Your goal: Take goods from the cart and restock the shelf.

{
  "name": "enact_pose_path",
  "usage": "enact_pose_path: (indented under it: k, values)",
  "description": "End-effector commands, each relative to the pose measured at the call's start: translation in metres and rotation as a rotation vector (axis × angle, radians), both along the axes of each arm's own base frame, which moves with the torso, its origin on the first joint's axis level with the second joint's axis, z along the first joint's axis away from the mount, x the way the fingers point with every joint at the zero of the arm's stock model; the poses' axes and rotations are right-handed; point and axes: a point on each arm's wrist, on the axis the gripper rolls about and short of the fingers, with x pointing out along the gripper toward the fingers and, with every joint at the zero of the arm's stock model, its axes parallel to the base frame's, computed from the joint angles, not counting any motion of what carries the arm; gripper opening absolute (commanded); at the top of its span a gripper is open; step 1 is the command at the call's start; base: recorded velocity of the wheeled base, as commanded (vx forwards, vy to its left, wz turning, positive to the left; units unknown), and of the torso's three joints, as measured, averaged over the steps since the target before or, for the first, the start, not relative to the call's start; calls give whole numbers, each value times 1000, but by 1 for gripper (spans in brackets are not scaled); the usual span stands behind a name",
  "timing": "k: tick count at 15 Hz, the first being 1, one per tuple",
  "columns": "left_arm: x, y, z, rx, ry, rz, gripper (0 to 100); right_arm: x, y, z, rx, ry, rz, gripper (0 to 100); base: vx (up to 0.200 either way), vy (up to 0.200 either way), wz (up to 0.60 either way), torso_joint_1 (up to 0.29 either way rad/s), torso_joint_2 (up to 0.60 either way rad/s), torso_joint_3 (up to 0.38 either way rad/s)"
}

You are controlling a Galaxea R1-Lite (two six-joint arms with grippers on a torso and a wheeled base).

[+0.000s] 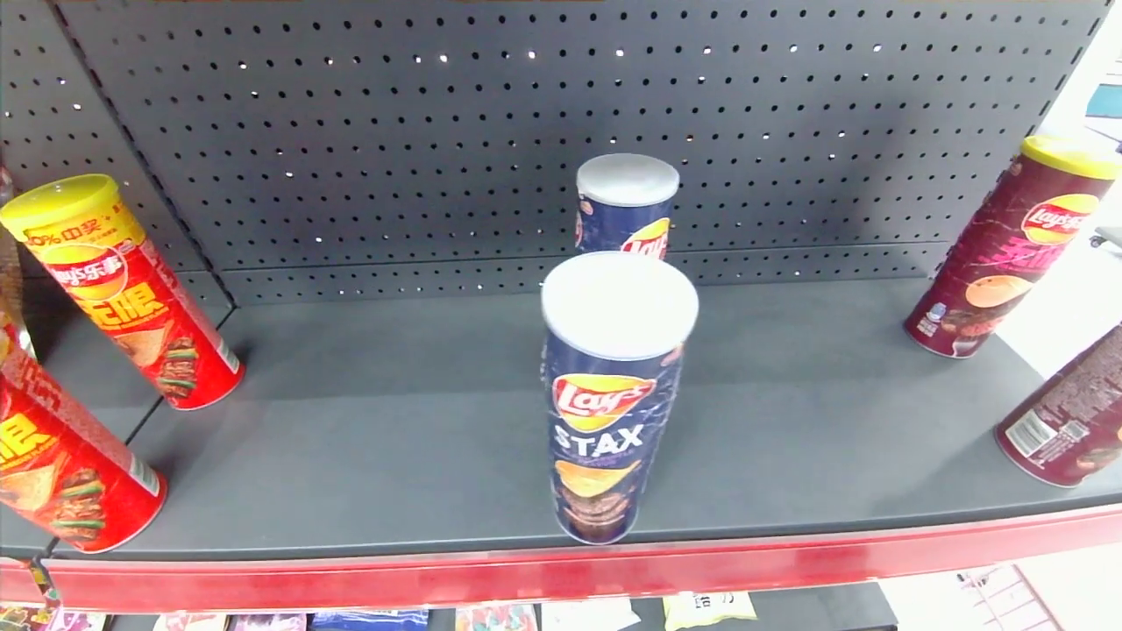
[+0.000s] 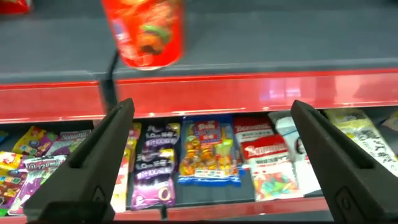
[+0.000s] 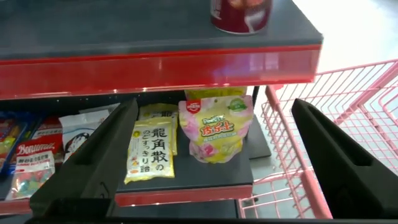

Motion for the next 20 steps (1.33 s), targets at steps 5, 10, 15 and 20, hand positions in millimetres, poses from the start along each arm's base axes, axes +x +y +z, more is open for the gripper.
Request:
enact_pose_path:
  k: [5, 10, 15, 20]
  values:
    - [0, 0, 0, 0, -1, 1, 100, 0, 0, 0, 0, 0, 1, 100, -40, 0, 0, 0, 1, 0]
    - [0, 0, 0, -2, -1, 1, 100, 0, 0, 0, 0, 0, 1, 100, -80, 0, 0, 5, 1, 1]
    - [0, 0, 0, -2, -1, 1, 100, 0, 0, 0, -2, 0, 1, 100, 0, 0, 0, 0, 0, 0]
    - [0, 0, 0, -3, -1, 1, 100, 0, 0, 0, 0, 0, 0, 100, 0, 0, 0, 0, 0, 0]
